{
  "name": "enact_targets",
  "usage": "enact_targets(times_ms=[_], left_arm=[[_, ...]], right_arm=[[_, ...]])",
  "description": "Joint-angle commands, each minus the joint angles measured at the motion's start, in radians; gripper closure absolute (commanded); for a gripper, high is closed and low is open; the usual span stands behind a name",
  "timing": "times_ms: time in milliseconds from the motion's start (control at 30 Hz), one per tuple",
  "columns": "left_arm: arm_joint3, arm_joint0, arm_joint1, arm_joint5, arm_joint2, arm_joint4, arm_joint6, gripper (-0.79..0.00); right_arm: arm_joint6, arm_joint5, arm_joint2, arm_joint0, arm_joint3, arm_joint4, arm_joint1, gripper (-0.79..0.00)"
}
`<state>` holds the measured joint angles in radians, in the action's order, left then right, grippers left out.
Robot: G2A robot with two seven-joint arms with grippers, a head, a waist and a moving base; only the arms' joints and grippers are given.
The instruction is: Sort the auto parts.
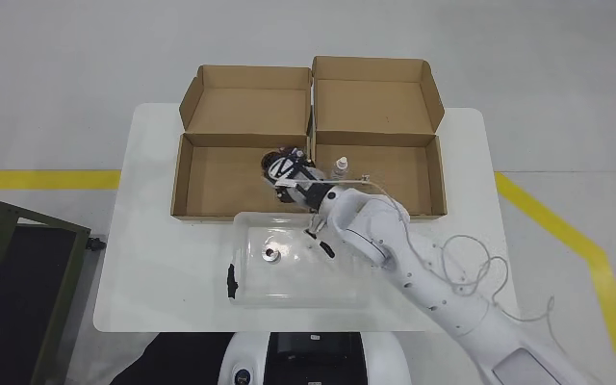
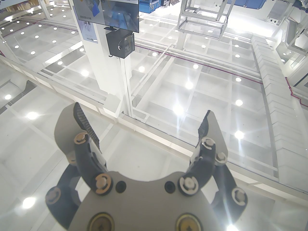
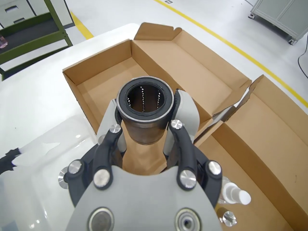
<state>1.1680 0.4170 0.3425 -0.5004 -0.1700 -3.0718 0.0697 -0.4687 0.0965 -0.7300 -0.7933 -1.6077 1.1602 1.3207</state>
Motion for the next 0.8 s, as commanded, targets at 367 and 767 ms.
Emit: enact_targets(times_ms=[367,767], left_arm=[[0.0,0.0,0.0,0.0,0.0,0.0,0.0,-0.785],[0.0,0.0,0.0,0.0,0.0,0.0,0.0,-0.785]], right_arm=[[-0.085,-0.001,0.062,0.081,0.189,-0.056,0.061,0.0],[-0.152,0.018,0.071,0.111,0.27,-0.069,0.094,-0.009]])
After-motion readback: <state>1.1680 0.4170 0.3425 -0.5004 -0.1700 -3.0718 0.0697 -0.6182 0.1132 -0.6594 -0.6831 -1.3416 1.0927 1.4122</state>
